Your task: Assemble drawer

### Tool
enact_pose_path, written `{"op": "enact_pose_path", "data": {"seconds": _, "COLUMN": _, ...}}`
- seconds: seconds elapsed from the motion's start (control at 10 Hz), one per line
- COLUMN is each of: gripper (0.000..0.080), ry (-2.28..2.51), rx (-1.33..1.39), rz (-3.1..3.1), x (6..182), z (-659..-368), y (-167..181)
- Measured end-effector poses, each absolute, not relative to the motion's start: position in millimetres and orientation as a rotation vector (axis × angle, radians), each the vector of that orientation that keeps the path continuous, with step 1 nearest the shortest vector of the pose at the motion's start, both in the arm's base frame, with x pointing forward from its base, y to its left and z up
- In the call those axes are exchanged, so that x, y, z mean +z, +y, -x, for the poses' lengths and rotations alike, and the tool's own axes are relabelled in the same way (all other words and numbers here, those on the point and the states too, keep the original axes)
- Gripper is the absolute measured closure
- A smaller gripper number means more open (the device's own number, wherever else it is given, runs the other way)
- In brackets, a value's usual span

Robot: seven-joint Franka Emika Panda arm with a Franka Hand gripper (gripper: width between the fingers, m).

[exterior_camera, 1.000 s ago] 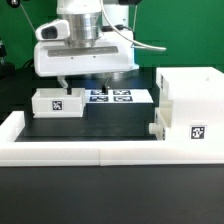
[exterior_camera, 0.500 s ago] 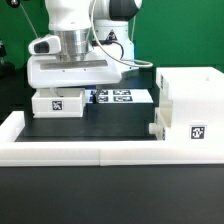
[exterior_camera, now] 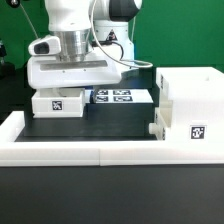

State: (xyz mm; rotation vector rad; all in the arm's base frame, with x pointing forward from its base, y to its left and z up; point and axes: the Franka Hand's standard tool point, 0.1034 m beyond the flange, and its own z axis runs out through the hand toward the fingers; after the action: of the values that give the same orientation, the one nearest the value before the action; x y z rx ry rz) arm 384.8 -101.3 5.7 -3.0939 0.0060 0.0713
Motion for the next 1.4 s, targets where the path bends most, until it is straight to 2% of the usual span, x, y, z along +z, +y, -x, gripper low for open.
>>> {"op": "enact_pose_path", "data": {"seconds": 0.1, "gripper": 0.0559, "ry": 0.006, "rx": 0.071, "rz": 3.094, "x": 5.7, "z": -384.9, "y": -101.2}}
{"op": "enact_pose_path", "data": {"seconds": 0.2, "gripper": 0.0559, "ry": 0.006, "rx": 0.071, "rz": 3.094, "x": 5.7, "z": -384.9, "y": -101.2}}
{"op": "enact_pose_path", "data": {"seconds": 0.3, "gripper": 0.0728, "ry": 0.006, "rx": 0.071, "rz": 3.094, "x": 5.7, "z": -384.9, "y": -101.2}}
{"op": "enact_pose_path", "data": {"seconds": 0.4, "gripper": 0.0758, "ry": 0.006, "rx": 0.069, "rz": 3.094, "x": 6.1, "z": -385.4, "y": -101.4}}
{"op": "enact_pose_path", "data": {"seconds": 1.2, "gripper": 0.0757, "ry": 0.005, "rx": 0.067, "rz": 3.095, "x": 7.0, "z": -386.6, "y": -101.4}}
{"op": "enact_pose_path", "data": {"seconds": 1.4, "gripper": 0.0757, "ry": -0.098, "rx": 0.093, "rz": 3.072, "x": 22.2, "z": -405.9, "y": -90.5}}
